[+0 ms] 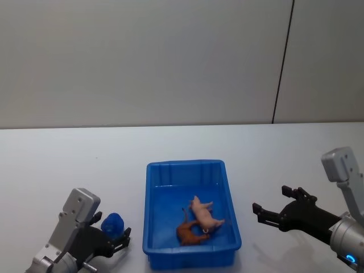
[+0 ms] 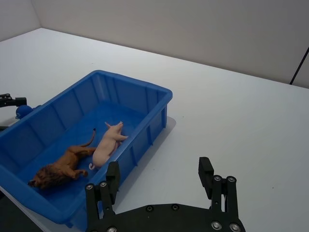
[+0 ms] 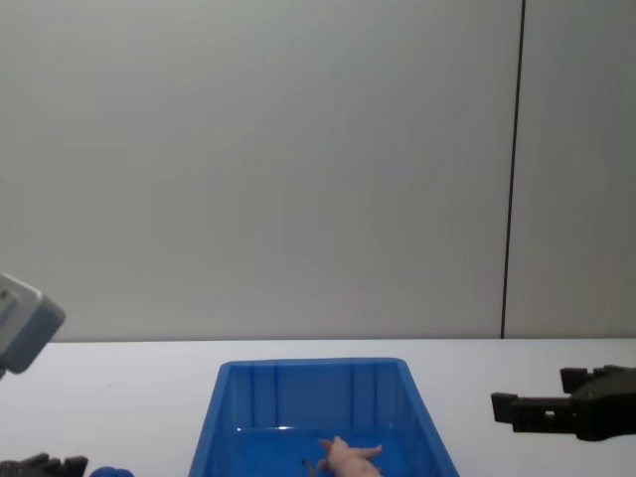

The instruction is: Pick up the two dolls from the table and place them into the box.

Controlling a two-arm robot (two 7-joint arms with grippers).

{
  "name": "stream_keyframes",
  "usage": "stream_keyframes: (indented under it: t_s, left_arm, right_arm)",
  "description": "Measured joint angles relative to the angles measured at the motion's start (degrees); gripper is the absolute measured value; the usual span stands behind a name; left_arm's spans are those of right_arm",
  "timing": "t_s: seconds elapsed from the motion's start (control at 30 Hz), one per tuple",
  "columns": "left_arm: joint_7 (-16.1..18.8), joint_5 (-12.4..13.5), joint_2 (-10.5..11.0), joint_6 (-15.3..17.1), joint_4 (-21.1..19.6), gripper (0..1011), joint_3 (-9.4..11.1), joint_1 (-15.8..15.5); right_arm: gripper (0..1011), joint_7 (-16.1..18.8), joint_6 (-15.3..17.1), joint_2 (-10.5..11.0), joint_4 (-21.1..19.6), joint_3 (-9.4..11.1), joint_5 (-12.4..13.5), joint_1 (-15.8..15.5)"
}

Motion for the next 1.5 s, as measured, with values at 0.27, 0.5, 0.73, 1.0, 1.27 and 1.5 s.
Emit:
stream_keyframes:
  t_s: [0.27,0.5,0.73,1.0,1.27,1.5]
  left_arm:
    - [-1.6,0.8,-0.9,-0.2,2.6,731,0.2,-1.1]
    - [-2.4,1.6,-1.3,-0.3,4.0,522,0.3,-1.8]
    - [-2.4,2.7,-1.1,-0.6,3.1,463,-0.1,-2.1]
    - [-1.4,4.1,-0.6,-1.4,0.0,414,-1.0,-2.5]
    - [-1.2,6.6,-0.7,-2.5,-3.9,363,-1.5,-3.7]
    - [-2.7,8.8,-2.4,-3.6,-5.8,320,-1.0,-5.6]
  right_arm:
    - [1001,0.0,0.0,0.0,0.0,0.0,0.0,0.0]
    - [1001,0.0,0.0,0.0,0.0,0.0,0.0,0.0]
    - [1001,0.0,0.0,0.0,0.0,0.0,0.0,0.0]
    - [1001,0.0,0.0,0.0,0.0,0.0,0.0,0.0]
    - [1001,0.0,0.0,0.0,0.0,0.0,0.0,0.0]
    - [1001,0.0,0.0,0.0,0.0,0.0,0.0,0.0]
